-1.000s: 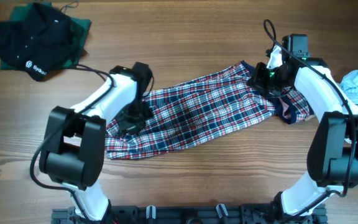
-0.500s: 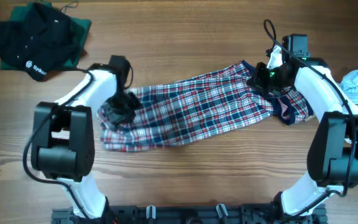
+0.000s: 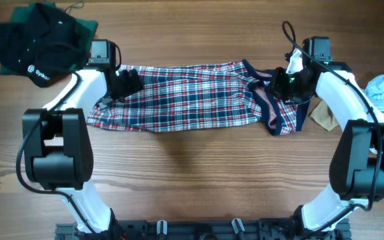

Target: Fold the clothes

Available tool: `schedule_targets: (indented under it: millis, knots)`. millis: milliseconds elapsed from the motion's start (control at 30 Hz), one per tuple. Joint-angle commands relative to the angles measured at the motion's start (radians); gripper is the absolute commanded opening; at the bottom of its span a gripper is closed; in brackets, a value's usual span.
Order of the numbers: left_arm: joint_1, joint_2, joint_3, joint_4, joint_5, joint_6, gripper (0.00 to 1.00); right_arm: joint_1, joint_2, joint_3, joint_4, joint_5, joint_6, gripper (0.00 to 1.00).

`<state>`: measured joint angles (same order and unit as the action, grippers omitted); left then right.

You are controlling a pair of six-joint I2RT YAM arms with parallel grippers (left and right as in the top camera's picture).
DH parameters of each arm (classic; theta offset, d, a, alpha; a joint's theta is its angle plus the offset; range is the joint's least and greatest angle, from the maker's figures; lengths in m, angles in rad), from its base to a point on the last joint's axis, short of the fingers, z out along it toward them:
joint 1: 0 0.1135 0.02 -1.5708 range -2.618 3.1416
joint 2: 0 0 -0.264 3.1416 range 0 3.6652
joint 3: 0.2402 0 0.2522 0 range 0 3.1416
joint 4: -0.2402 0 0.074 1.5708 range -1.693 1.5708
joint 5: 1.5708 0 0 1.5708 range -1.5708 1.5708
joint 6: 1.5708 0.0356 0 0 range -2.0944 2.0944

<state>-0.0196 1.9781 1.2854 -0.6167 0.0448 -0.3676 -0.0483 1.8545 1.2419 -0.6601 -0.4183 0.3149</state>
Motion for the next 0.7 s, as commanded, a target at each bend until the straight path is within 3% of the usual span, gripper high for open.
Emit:
schedule_targets:
  millis: [0, 300, 433, 667]
  knots:
    - [0.015, -0.014, 0.043, -0.079, -0.060, 0.024, 1.00, 0.006, -0.028, 0.024, 0.017, 0.002, -0.027, 0.05]
    - [0.015, -0.097, 0.047, -0.318, -0.015, -0.003, 1.00, 0.081, -0.028, 0.024, 0.019, -0.053, -0.070, 0.04]
    - [0.015, -0.099, 0.045, -0.441, -0.016, -0.053, 1.00, 0.154, -0.027, 0.024, -0.032, -0.061, -0.187, 0.06]
    - [0.016, -0.079, 0.042, -0.368, -0.042, -0.095, 0.95, 0.234, -0.027, 0.024, -0.034, 0.082, -0.184, 0.12]
